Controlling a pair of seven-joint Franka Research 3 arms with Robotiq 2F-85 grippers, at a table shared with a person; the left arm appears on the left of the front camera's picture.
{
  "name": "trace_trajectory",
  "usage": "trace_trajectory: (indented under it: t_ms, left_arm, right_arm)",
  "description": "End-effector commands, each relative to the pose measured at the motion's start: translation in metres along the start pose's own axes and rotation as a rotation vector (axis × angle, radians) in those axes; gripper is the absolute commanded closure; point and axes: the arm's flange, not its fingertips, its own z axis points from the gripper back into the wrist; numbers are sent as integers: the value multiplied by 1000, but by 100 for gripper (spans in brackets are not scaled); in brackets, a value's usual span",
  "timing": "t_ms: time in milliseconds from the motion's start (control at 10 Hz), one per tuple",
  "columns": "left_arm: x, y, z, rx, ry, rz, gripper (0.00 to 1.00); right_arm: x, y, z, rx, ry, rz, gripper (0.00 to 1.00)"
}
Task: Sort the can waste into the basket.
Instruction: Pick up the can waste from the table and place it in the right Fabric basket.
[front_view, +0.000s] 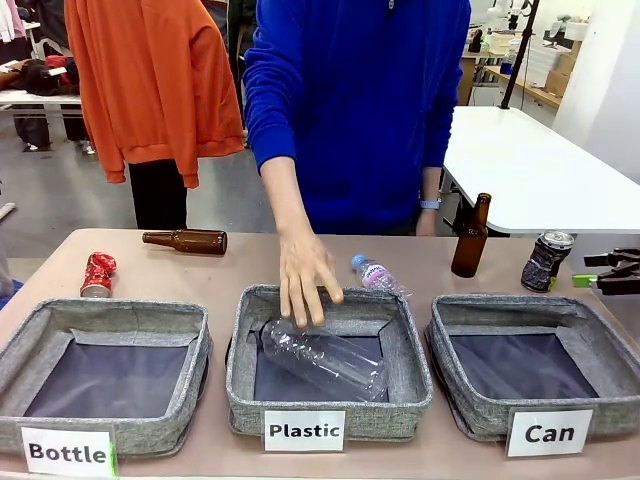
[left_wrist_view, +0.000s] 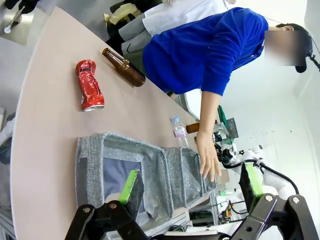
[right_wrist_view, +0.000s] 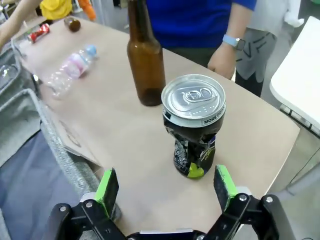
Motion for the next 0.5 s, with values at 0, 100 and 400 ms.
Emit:
trace_trajectory:
  t_ms: [0,100,400]
  left_arm:
    - [0,0,1,-11,0,-21,0]
    - [0,0,1,-11,0,-21,0]
    - [0,0,1,-11,0,-21,0]
  right_arm:
    - [-5,-12,-13,-8,-51,32,0]
    - [-6,-14,-19,-5,-53,29,0]
    - [-7,-14,-38,-10,-95,56,0]
